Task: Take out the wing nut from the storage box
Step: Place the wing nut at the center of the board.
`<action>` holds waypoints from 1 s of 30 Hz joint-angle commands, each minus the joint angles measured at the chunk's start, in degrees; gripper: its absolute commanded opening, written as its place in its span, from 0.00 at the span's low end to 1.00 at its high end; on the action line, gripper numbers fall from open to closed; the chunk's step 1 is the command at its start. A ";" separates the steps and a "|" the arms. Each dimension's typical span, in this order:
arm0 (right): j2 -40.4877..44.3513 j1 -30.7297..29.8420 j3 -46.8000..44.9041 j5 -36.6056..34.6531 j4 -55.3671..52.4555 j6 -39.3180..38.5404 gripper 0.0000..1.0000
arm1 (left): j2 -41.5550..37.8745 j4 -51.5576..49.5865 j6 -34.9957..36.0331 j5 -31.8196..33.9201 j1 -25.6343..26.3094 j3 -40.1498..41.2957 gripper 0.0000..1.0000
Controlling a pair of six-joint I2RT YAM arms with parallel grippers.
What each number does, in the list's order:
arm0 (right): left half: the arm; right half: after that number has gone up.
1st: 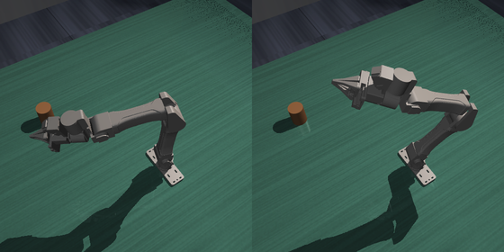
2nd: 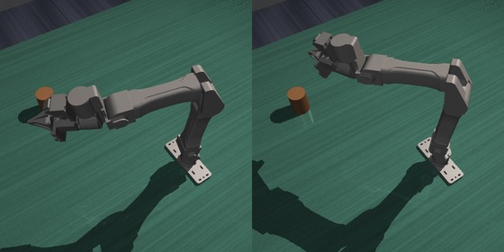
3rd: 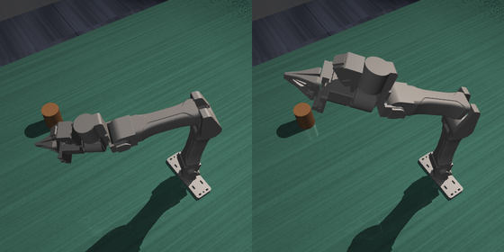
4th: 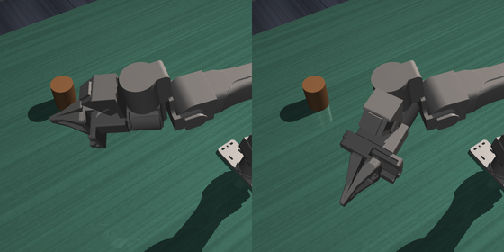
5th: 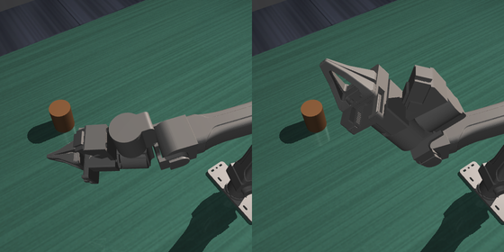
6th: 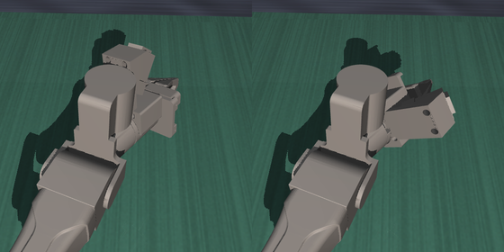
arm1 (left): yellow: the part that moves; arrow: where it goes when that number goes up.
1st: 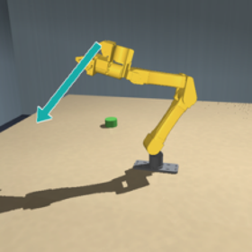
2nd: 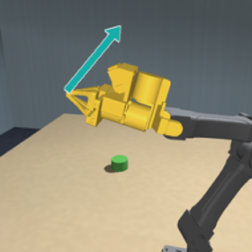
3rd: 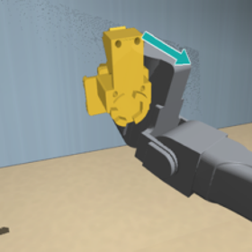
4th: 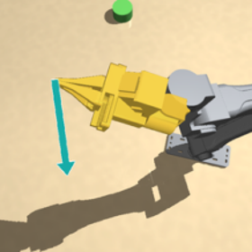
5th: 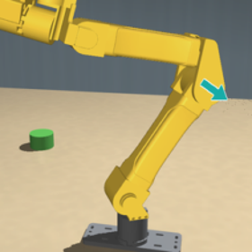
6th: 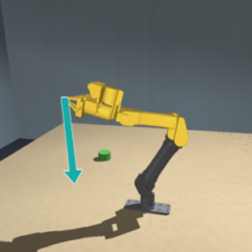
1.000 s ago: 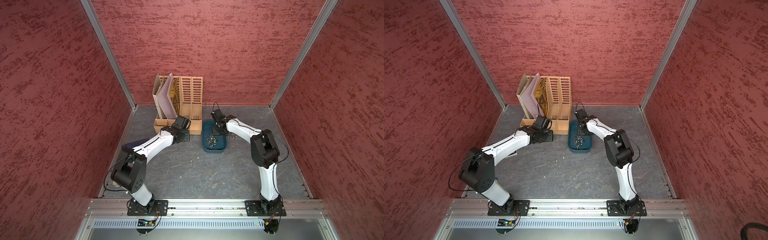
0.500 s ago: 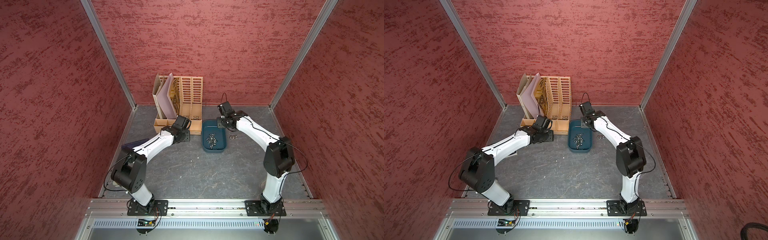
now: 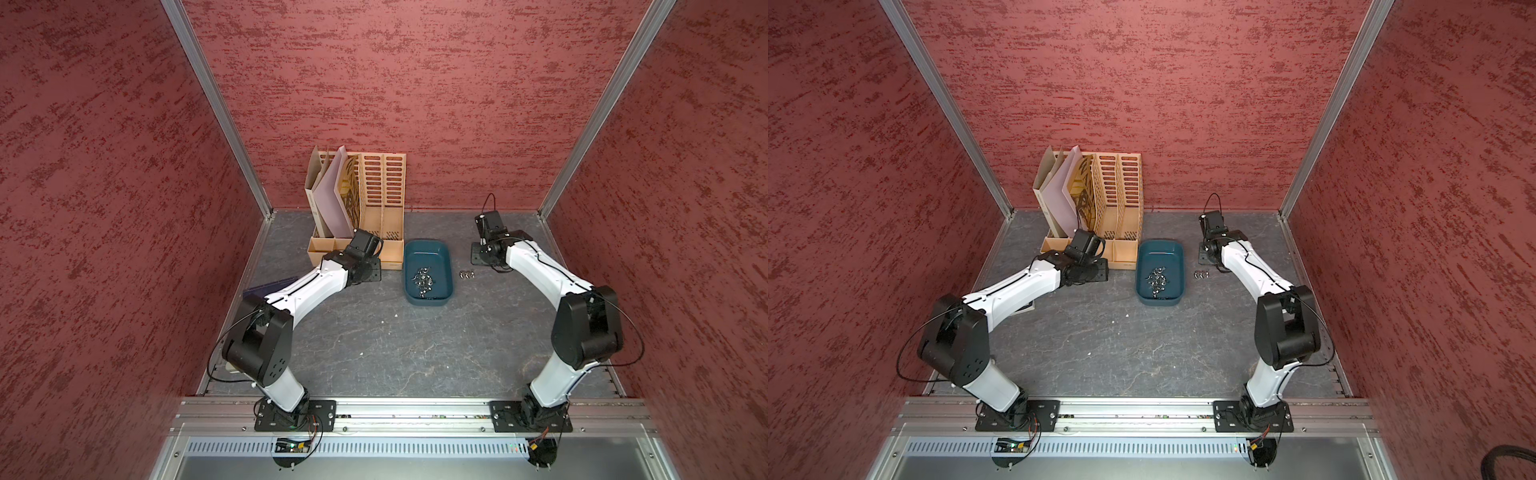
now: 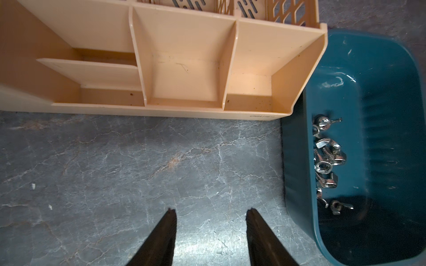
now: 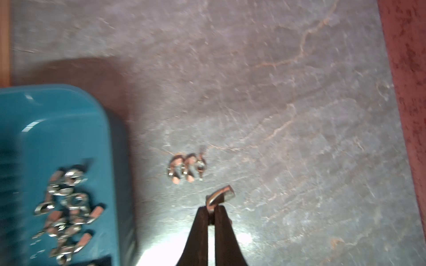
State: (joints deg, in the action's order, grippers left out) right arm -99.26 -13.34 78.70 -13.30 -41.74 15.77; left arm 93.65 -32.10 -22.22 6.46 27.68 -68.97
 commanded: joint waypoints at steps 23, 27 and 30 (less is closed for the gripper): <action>-10.16 2.53 -2.51 3.78 6.58 -0.66 0.02 | 0.42 -0.77 0.22 1.01 0.79 -2.40 0.52; -11.52 2.91 -1.98 4.06 7.01 -0.83 0.02 | 0.33 -0.86 0.14 1.30 0.79 -2.27 0.52; -12.66 3.12 -1.45 4.16 7.06 -1.09 0.02 | 0.22 -0.95 0.16 1.41 0.79 -2.13 0.52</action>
State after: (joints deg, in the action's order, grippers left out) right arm -111.04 -10.83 75.31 -9.82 -36.07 15.35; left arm 93.65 -32.34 -22.22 6.76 28.29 -70.17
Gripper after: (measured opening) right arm 0.080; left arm 0.525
